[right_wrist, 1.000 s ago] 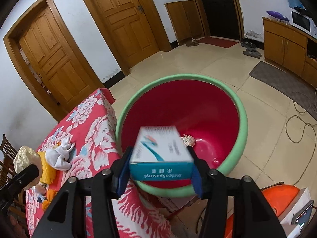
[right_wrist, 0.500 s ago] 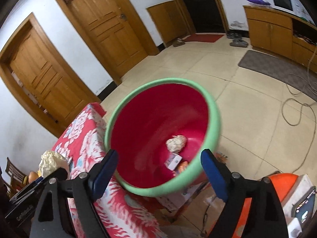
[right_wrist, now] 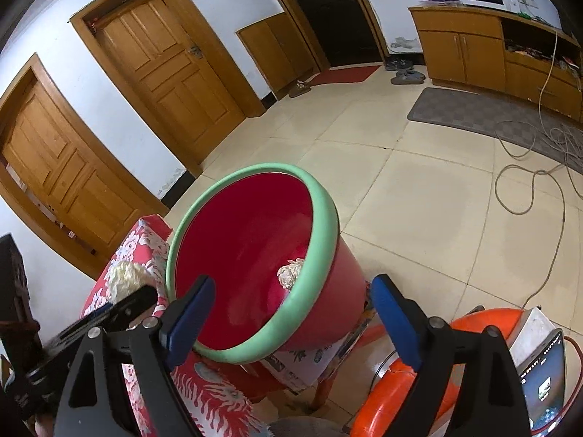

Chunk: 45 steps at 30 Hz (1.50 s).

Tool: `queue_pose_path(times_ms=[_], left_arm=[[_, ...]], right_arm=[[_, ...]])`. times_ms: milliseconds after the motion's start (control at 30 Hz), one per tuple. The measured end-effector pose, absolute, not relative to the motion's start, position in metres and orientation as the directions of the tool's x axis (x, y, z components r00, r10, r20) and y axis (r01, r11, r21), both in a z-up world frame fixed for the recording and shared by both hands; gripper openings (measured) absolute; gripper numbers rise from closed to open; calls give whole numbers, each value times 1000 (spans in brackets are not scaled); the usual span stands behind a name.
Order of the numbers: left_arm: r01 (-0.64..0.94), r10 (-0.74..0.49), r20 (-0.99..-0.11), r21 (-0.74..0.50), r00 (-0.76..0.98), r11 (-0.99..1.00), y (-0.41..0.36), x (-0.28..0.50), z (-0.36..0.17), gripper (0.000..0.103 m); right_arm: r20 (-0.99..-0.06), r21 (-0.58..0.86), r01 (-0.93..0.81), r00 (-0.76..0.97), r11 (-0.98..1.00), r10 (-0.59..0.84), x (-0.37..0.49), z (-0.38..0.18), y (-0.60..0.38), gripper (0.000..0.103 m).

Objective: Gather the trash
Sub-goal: 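Carry the paper ball and teal box over the bucket and release both, then move both tools back over the table toward the plastic bag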

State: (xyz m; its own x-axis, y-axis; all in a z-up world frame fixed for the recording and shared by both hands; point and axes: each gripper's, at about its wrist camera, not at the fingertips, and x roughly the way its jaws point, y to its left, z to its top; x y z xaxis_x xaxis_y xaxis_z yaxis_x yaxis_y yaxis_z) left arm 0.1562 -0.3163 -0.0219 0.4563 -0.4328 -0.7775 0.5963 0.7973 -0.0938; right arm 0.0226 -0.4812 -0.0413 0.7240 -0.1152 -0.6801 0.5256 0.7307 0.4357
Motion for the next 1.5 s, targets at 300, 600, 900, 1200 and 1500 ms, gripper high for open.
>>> queue_pose_path(times_ms=[300,600,900,1200,1500], left_arm=[[578,-413,-775,-77,477,812,-321,151,-27,72],[549,-420,-755,-96,504,830,-296,134,-16,72],[488,-384,-734,-82,561,869,-258,130,4,72],[388,-306,-725,-58,617,920,-207,134,14,72],[276,-240,-710,-68,662,959,-146,133,20,72]], right_arm=[[-690,448,536,716,716,-104,18,-49,-485,89],[-679,453,527,727,719,-105,10,-44,-482,89],[-668,452,491,740,745,-82,6,-33,-467,89],[-667,433,467,741,771,-74,3,-23,-450,90],[-662,421,419,748,805,-43,7,-13,-424,91]])
